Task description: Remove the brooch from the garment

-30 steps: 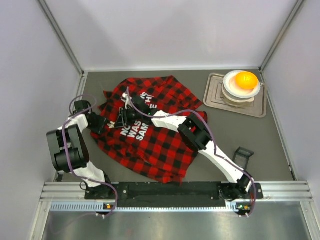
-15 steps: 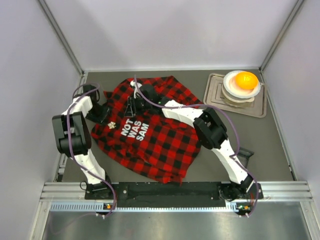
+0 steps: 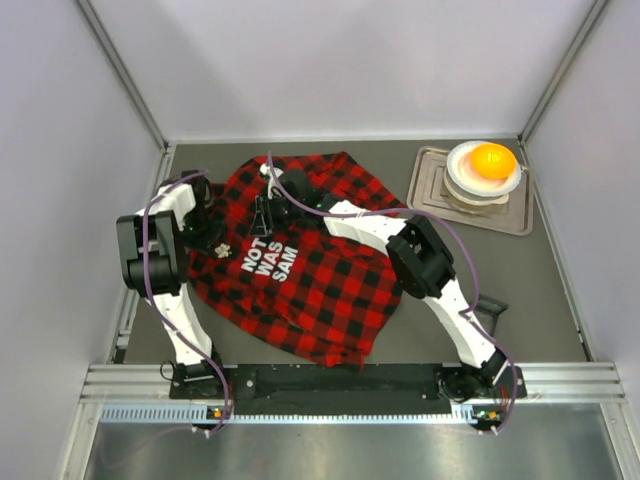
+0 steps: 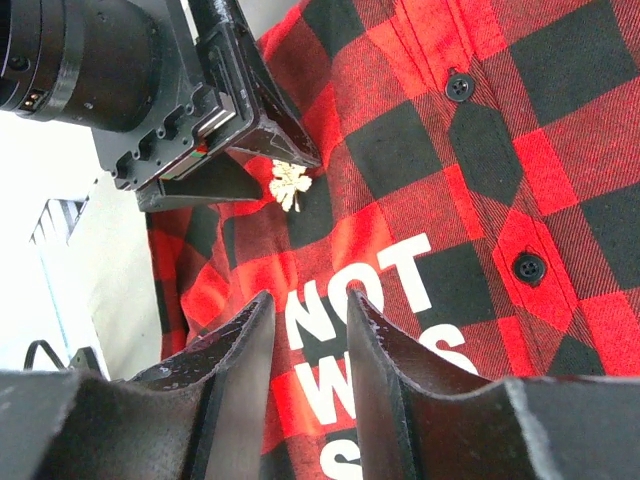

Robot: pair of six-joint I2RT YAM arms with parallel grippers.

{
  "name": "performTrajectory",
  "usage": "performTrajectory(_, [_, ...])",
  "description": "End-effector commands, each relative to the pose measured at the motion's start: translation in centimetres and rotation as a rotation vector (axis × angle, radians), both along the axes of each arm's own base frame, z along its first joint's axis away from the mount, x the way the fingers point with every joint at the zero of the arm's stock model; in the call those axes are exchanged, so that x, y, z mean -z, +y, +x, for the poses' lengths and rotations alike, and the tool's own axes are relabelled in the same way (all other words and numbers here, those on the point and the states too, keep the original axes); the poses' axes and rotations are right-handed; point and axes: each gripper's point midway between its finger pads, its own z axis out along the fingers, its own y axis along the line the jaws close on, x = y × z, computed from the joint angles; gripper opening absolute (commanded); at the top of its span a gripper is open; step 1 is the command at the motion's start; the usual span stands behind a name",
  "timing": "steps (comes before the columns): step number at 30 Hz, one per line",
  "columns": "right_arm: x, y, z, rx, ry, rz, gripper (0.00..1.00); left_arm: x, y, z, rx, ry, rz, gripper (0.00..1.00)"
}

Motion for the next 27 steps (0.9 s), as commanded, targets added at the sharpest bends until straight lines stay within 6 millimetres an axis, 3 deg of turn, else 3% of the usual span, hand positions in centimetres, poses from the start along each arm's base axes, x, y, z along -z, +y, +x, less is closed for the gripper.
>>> performTrajectory(1, [-2.5, 0.4, -0.5, -0.030, -0.033, 0.043, 0.36, 1.1, 0.2, -1.1, -0.028, 0.068, 0.029, 0.56])
performTrajectory(4, [-2.6, 0.6, -0.6, -0.035, -0.029, 0.048, 0.36, 1.0, 0.1, -1.2, -0.013, 0.060, 0.049, 0.51])
performTrajectory(11, [-1.6, 1.9, -0.9, -0.081, 0.018, 0.076, 0.36, -1.7, 0.2, -0.1, 0.084, -0.043, 0.148, 0.42])
performTrajectory(13, [-2.1, 2.4, -1.0, -0.096, 0.018, 0.095, 0.36, -2.0, 0.4, -0.1, 0.106, -0.064, 0.163, 0.39])
performTrajectory(15, [-2.1, 2.9, -1.2, -0.110, 0.022, 0.103, 0.36, -2.3, 0.5, 0.0, 0.126, -0.087, 0.172, 0.26])
performTrajectory(19, [-2.2, 3.4, -1.4, -0.115, 0.020, 0.111, 0.36, -3.0, 0.4, 0.3, 0.153, -0.141, 0.174, 0.21])
performTrajectory(24, [-2.3, 3.7, -1.4, -0.121, 0.029, 0.123, 0.36, -3.3, -0.7, 0.9, 0.187, -0.210, 0.126, 0.04])
performTrajectory(27, [-2.3, 4.0, -1.3, -0.127, 0.036, 0.133, 0.36, -3.7, -1.1, 1.5, 0.219, -0.259, 0.117, 0.00])
